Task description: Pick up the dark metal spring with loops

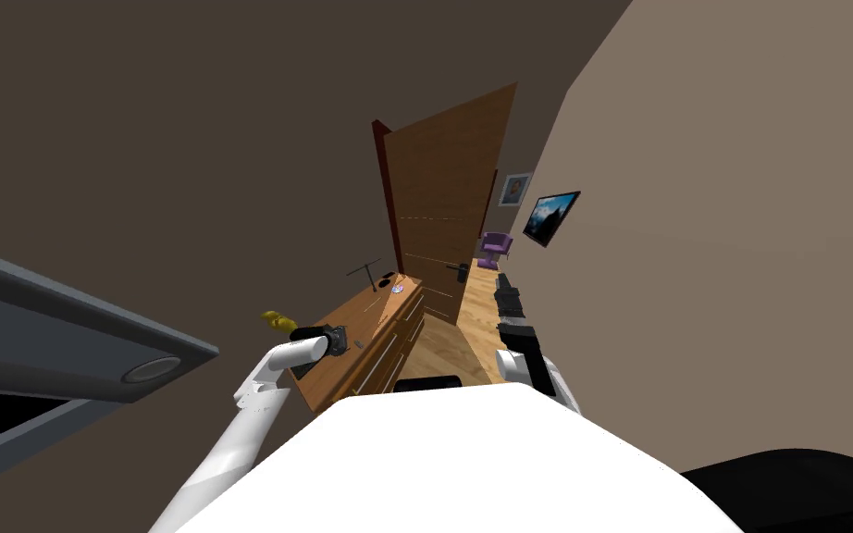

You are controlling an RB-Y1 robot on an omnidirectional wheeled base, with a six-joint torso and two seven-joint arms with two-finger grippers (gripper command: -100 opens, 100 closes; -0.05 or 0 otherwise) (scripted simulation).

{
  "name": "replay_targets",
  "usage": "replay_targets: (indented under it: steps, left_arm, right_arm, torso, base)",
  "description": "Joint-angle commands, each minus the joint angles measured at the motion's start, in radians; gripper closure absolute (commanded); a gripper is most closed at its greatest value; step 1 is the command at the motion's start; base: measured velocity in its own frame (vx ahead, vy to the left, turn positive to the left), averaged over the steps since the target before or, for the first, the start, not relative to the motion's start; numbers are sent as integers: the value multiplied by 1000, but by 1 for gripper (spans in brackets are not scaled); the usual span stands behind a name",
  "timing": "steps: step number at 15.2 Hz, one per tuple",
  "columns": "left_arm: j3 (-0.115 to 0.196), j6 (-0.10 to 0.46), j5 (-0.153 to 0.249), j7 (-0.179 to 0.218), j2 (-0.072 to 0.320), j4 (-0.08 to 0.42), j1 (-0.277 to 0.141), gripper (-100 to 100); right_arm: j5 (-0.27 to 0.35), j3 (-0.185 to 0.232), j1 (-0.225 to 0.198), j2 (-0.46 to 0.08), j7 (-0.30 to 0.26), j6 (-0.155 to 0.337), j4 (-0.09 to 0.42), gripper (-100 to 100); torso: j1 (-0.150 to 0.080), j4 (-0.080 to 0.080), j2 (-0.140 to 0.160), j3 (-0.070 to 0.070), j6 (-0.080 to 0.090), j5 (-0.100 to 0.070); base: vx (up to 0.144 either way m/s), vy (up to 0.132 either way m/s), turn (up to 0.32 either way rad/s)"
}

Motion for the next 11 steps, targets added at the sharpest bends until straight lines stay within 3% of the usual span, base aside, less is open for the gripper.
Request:
replay_targets:
  steps: [1,8,11]
  left_arm:
    - [6,50,8,10,4,16,-9,-100]
    - [23,161,34,32,15,57,-29,-100]
    - [38,233,57,51,24,94,-47,-100]
  right_arm:
    - [0,0,0,0,0,0,0,0]
    - [0,0,0,0,0,0,0,0]
    - [0,0,0,0,0,0,0,0]
  torso:
    - [0,0,0,0,0,0]
    - [0,0,0,0,0,0]
    - [0,0,0,0,0,0]
  base:
    - [47,-24,-38]
    - [41,-17,-26]
    - [49,-18,-35]
